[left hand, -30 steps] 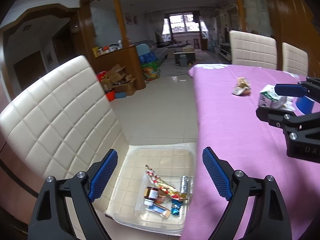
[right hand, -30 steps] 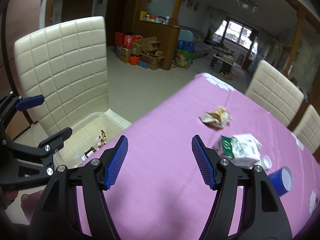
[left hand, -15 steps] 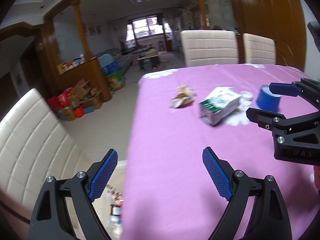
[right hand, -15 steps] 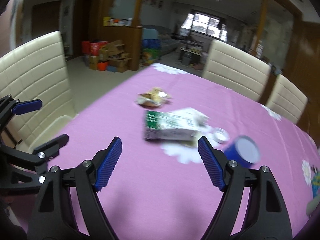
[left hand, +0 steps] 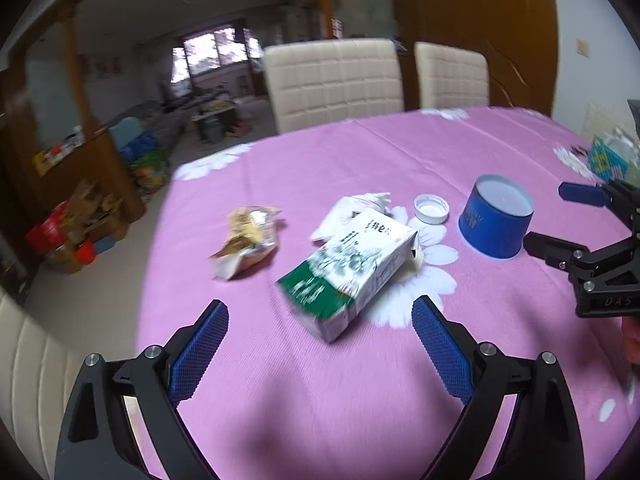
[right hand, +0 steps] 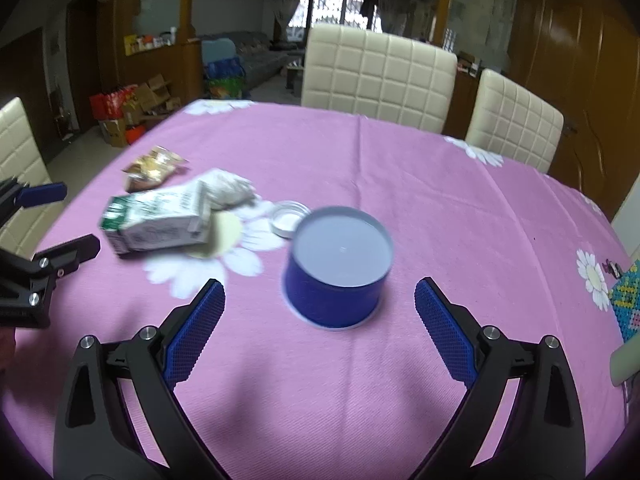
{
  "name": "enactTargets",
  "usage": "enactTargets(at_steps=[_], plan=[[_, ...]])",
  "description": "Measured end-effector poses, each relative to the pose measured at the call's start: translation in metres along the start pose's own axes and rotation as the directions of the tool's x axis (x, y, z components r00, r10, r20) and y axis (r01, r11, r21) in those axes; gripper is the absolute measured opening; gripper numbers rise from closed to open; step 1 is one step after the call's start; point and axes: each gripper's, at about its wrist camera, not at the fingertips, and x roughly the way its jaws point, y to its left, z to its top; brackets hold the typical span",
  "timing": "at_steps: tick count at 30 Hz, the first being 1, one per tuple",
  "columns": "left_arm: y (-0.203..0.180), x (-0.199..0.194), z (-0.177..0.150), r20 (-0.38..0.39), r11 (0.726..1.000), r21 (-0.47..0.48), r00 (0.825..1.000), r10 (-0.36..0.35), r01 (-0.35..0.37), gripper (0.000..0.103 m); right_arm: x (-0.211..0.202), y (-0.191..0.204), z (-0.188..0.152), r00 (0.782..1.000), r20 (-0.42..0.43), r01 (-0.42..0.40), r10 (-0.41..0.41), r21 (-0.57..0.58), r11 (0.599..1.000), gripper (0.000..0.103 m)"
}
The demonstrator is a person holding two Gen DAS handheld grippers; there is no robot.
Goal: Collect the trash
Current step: 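Grasp the blue cylindrical container with the right gripper while the left gripper reaches the milk carton, then grasp the green-and-white milk carton with the left gripper and lift it while the right gripper lifts the container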
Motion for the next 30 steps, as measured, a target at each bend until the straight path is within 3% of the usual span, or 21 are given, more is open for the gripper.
enactTargets(at_steps=[8, 16, 17, 20, 22, 25, 27, 30], plan=[[0.004, 0.052, 0.009, -0.064, 0.998, 0.059, 0.998, 0.009, -0.005, 0.091, 0.039, -0.013, 0.004, 0.998, -0.063, 0.004, -0.003, 0.019, 1.000, 0.097], [0.010, 0.066, 0.010, -0.091, 1.000, 0.006, 0.996, -0.014, 0.014, 0.091, 0.065, -0.006, 0.009, 0.996, -0.093, 0.005, -0.004, 0.013, 1.000, 0.096], [0.010, 0.067, 0.010, -0.093, 1.000, 0.004, 0.996, -0.013, 0.014, 0.091, 0.067, -0.006, 0.009, 0.995, -0.099, 0.001, 0.000, 0.012, 1.000, 0.095], [0.011, 0.067, 0.010, -0.095, 1.000, 0.000, 0.995, -0.007, 0.007, 0.091, 0.074, -0.004, 0.008, 0.993, -0.115, 0.003, -0.003, 0.004, 1.000, 0.079], [0.010, 0.065, 0.010, -0.089, 1.000, 0.003, 0.996, -0.002, 0.002, 0.090, 0.074, -0.004, 0.008, 0.993, -0.116, -0.003, 0.004, 0.004, 1.000, 0.079], [0.006, 0.063, 0.009, -0.089, 1.000, 0.011, 0.996, -0.004, 0.005, 0.082, 0.071, -0.004, 0.006, 0.994, -0.112, -0.004, 0.004, 0.002, 1.000, 0.078], [0.002, 0.063, 0.006, -0.103, 1.000, 0.020, 0.995, -0.011, 0.013, 0.068, 0.068, -0.005, 0.004, 0.994, -0.111, -0.012, 0.012, 0.003, 1.000, 0.078], [-0.006, 0.059, 0.002, -0.108, 0.999, 0.040, 0.994, -0.003, 0.008, 0.062, 0.062, -0.002, 0.001, 0.994, -0.109, -0.015, 0.014, -0.003, 1.000, 0.078]])
